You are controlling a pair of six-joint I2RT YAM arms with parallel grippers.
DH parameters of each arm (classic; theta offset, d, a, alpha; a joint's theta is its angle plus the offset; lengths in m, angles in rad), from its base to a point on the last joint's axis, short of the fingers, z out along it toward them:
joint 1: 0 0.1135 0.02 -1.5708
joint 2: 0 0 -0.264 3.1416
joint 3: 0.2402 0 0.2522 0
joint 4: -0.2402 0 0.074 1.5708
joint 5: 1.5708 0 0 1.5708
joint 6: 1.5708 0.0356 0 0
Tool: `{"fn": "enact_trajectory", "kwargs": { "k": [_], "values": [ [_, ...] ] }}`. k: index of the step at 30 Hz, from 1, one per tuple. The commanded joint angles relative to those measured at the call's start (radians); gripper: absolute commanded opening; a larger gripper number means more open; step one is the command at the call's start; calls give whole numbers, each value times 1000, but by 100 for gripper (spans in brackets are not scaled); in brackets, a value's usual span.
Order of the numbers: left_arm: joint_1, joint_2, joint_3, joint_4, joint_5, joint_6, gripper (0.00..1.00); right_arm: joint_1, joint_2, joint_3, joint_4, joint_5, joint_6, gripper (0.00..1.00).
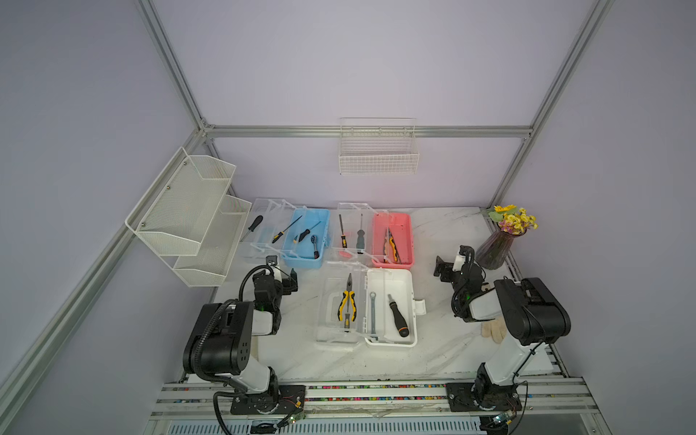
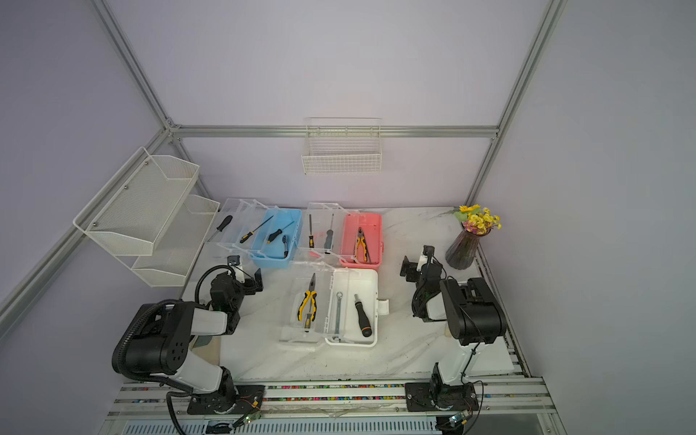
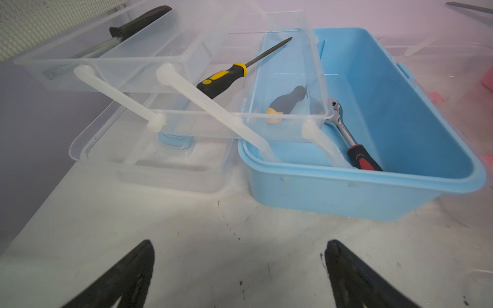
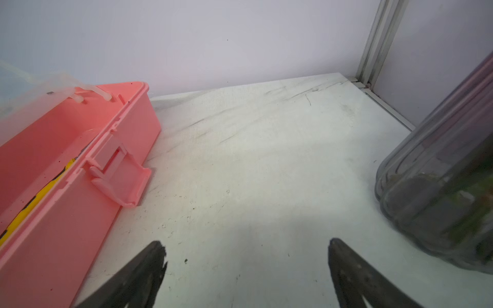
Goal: Close toolboxes
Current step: Close the toolbox lid.
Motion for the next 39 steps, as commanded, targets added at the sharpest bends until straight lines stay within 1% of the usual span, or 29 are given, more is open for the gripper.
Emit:
{"fn": "enact_trajectory", "kwargs": {
  "k": [1, 18, 19, 20, 22, 23, 24, 26, 27, 28, 29, 30, 32, 34, 37, 39],
  "values": [
    [-6, -2, 42, 49, -5, -17, 100, -8, 13, 15, 54, 11, -16, 97],
    [-5, -2, 45, 42, -6, -18, 100, -10, 12, 19, 38, 7, -9, 97],
    [-5, -4, 45, 49, -9, -17, 100, -10, 10, 18, 43, 10, -14, 97],
    [-5, -20, 50, 40, -24, -20, 100, -8, -5, 29, 35, 40, -9, 97],
    [-5, -133, 130, -201, -80, -43, 100, -10, -118, 174, -350, 88, 31, 97],
    [-5, -192, 173, -306, -112, -60, 100, -8, -144, 234, -452, 120, 22, 97],
    [-5, -238, 218, -403, -122, -83, 100, -5, -161, 292, -561, 117, 29, 97],
    [-10, -297, 299, -570, -114, -139, 100, 17, -176, 418, -818, 152, 90, 97],
    [-13, -315, 352, -677, -120, -188, 100, 37, -180, 467, -936, 184, 112, 97],
    [-16, -325, 403, -799, -120, -263, 100, 64, -193, 504, -1037, 216, 136, 97],
    [-20, -327, 434, -888, -106, -308, 100, 87, -209, 523, -1106, 231, 157, 97],
    [-29, -325, 457, -963, -76, -333, 100, 106, -233, 540, -1190, 221, 188, 97],
    [-55, -311, 482, -1085, -47, -379, 100, 120, -271, 584, -1369, 135, 275, 97],
    [-89, -283, 499, -1179, -9, -411, 100, 153, -316, 597, -1480, 60, 310, 97],
    [-140, -251, 509, -1257, 49, -472, 99, 207, -343, 621, -1627, 9, 325, 94],
    [-155, -233, 492, -1269, 106, -511, 97, 229, -340, 635, -1685, -53, 337, 92]
  ]
}}
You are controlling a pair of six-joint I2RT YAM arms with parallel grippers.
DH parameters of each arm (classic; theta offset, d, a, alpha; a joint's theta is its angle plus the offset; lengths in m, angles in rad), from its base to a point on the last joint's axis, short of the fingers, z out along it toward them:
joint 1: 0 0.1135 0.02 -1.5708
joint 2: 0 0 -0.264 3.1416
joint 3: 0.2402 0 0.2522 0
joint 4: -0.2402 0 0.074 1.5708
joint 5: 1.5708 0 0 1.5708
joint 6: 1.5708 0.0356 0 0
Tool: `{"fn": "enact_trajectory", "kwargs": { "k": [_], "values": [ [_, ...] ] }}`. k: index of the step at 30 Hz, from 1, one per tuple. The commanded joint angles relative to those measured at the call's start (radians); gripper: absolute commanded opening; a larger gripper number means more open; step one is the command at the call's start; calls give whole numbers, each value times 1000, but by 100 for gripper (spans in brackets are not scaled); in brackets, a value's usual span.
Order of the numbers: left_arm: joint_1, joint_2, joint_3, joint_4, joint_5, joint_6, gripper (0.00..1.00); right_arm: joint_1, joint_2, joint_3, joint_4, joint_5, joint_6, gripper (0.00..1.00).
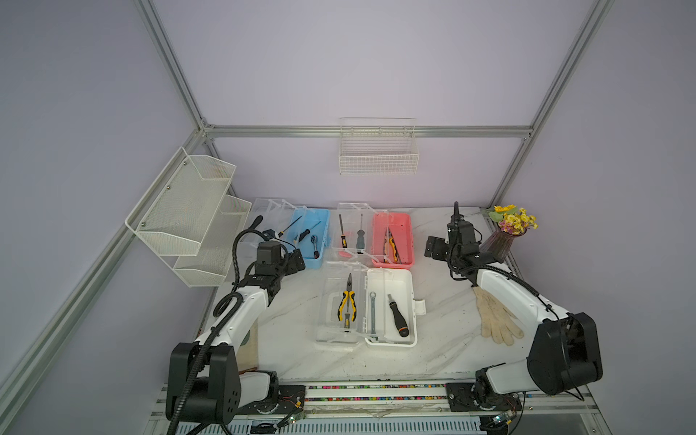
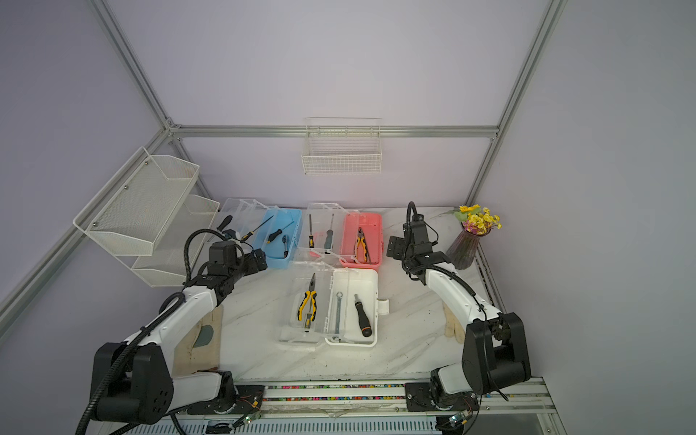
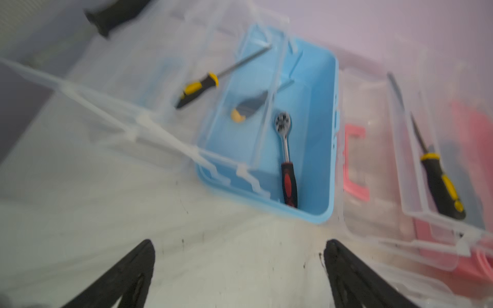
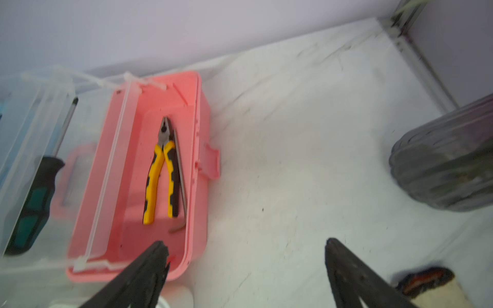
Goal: Close toolboxes
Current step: Close the toolbox lid.
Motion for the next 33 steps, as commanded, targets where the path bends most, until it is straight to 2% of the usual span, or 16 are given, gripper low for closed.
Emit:
{"fn": "enact_trajectory", "kwargs": {
  "k": [1, 8, 14, 18, 21, 33],
  "values": [
    [-20, 20, 7, -163, 116, -135, 96, 38, -9, 18, -256, -125, 72, 92],
    [-33, -34, -92, -196, 202, -200, 92, 101, -25, -75, -215, -211, 130, 86],
    [-98, -74, -160, -178, 290, -249, 89, 130, 39, -89, -152, -236, 151, 80],
    [-149, -39, -188, -126, 319, -276, 82, 135, 67, -92, -128, -235, 166, 72],
    [-161, 2, -190, -112, 305, -281, 72, 145, 81, -92, -112, -240, 182, 64],
    [-205, 68, -158, -103, 276, -285, 42, 187, 135, -94, -102, -200, 195, 48]
  ]
}}
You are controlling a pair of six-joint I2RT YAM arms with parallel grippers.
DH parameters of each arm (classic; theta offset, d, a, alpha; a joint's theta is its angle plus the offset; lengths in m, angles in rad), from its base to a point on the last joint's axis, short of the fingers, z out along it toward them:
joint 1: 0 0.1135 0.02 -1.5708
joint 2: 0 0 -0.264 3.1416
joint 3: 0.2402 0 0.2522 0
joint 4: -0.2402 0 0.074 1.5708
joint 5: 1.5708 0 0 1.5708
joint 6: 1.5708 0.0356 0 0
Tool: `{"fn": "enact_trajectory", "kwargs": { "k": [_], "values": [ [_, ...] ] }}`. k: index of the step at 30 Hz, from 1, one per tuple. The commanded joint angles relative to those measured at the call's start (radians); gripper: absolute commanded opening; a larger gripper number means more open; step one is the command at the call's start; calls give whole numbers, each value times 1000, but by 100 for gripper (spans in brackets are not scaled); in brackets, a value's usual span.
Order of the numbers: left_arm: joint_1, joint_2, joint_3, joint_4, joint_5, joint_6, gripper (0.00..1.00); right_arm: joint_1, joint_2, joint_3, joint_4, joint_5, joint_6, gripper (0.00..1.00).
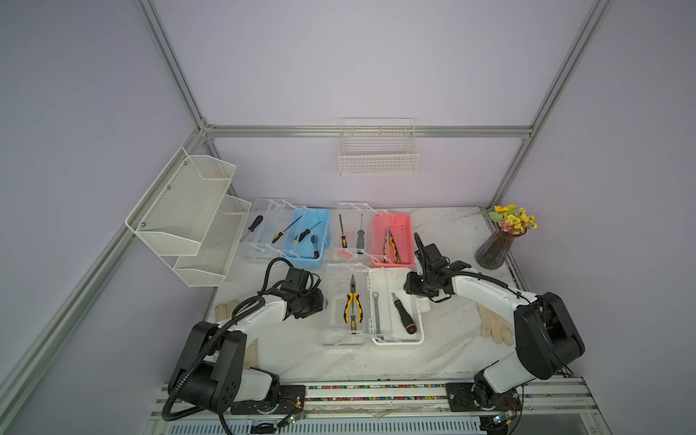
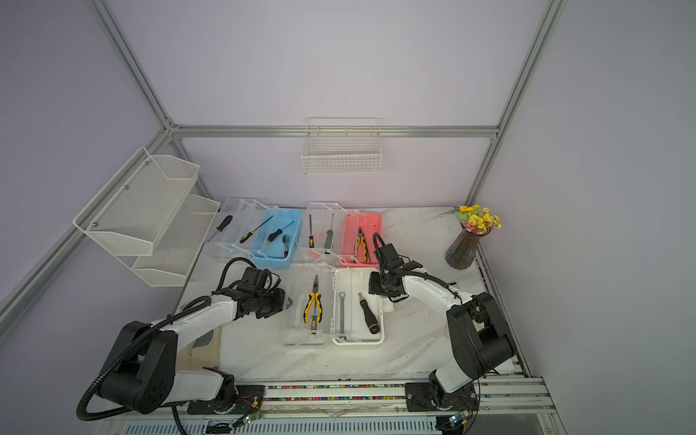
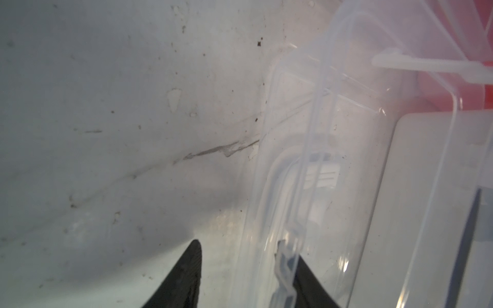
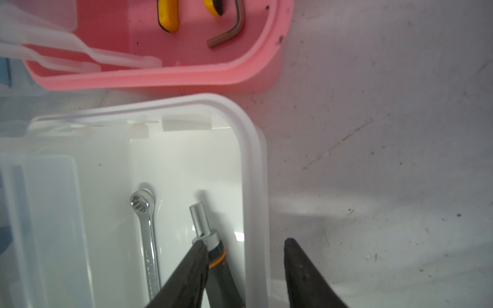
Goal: Close toolboxes
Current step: Close the toolbox lid.
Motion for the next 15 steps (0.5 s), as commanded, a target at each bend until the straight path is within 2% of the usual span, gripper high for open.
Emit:
{"fn": "enact_trajectory", "kwargs": {
  "k": [1, 3, 9, 15],
  "values": [
    [-10, 13, 21, -2, -19, -4, 39, 11, 11, 0, 20, 27, 14, 47],
    [-17, 16, 33, -17, -30, 0, 32, 14, 17, 6, 14, 38, 11, 41],
    [-38, 28, 97, -110, -80, 38, 15, 25, 20, 10, 2, 67, 13, 33],
    [-60, 31, 201, -259, -159, 100, 5, 52, 42, 31, -25, 121, 13, 17]
  ]
}}
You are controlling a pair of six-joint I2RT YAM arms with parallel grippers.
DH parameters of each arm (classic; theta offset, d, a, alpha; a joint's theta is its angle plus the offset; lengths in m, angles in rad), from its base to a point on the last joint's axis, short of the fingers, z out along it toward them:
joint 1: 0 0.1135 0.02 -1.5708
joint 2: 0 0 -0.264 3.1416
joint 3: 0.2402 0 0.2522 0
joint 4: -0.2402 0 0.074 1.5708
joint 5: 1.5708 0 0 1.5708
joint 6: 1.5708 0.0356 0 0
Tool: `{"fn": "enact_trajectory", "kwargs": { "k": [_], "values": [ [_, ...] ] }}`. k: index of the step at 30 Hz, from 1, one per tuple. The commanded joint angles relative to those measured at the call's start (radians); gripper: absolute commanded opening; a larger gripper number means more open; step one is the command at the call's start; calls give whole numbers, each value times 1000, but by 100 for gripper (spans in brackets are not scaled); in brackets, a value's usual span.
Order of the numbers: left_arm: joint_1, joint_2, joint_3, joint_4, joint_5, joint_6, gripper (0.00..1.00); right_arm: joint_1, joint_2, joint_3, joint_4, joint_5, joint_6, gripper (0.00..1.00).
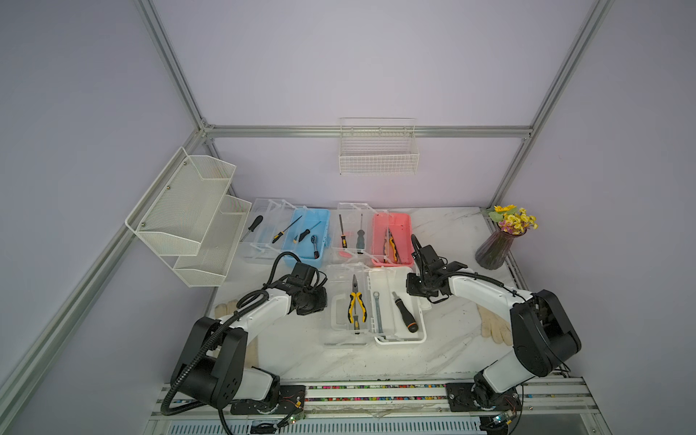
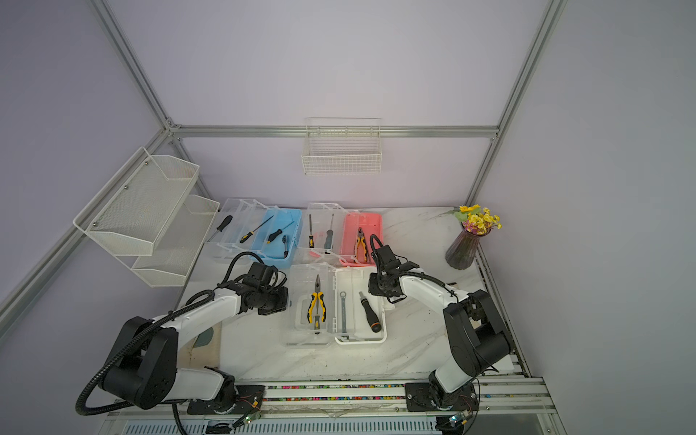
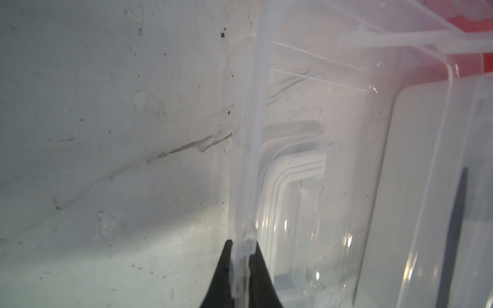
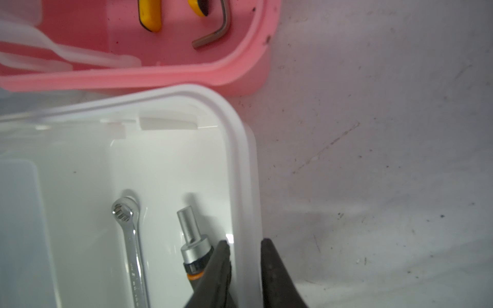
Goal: Close toolboxes
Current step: Close the toolbox lid.
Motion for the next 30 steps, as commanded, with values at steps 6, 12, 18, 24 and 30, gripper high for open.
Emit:
{"fn": "enact_trajectory", "kwargs": {
  "k": [6, 12, 18, 24, 30],
  "values": [
    [-41, 42, 193, -251, -199, 67, 2, 60, 41, 53, -75, 128, 27, 5],
    [-106, 65, 349, -471, -397, 92, 1, 92, 70, 85, -139, 202, 58, 0],
    [-171, 88, 484, -656, -547, 93, 1, 98, 77, 88, -139, 213, 72, 0],
    [-221, 76, 573, -689, -517, 93, 1, 114, 80, 91, -132, 215, 80, 0],
    [-285, 67, 674, -688, -468, 80, 1, 129, 90, 90, -110, 210, 89, 0]
  ]
}}
